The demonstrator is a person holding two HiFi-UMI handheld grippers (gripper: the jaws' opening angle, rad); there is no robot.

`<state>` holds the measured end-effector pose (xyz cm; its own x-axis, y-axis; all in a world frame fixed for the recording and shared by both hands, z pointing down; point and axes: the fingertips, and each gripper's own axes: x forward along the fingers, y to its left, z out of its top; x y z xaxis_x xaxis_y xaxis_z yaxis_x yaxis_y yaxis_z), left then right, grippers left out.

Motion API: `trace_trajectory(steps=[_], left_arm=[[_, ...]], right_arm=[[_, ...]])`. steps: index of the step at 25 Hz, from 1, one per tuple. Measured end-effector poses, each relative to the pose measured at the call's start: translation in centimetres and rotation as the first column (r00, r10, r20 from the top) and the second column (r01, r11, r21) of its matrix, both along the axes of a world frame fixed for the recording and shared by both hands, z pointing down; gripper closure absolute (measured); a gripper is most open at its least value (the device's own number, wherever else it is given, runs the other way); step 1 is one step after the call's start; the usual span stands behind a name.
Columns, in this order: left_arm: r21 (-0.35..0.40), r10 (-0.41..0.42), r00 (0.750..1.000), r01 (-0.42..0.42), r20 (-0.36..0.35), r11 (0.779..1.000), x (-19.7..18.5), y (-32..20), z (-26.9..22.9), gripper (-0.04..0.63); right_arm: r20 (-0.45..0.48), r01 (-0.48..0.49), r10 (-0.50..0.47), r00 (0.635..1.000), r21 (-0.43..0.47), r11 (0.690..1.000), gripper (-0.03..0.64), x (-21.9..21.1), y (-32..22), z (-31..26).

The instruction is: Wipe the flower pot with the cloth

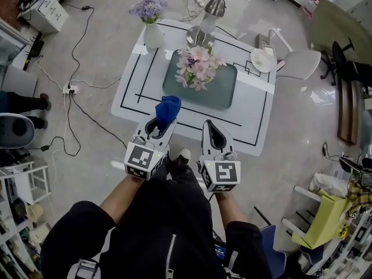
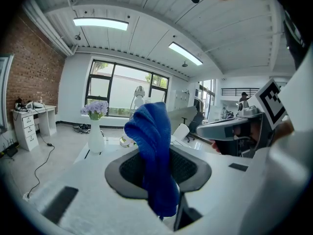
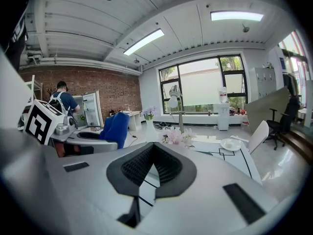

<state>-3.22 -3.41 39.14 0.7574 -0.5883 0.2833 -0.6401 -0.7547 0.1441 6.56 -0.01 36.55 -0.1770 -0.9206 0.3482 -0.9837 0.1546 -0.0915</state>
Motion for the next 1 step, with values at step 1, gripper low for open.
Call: trace_trajectory(steps=[1], left_arm=[[-0.001, -0.001, 1.0, 0.001, 0.002, 1.0, 0.01, 0.04, 0.01, 0.471]], right_arm=[[-0.002, 0.003, -0.003, 1.0, -0.002, 1.0, 0.607, 0.04, 0.04, -0.01]])
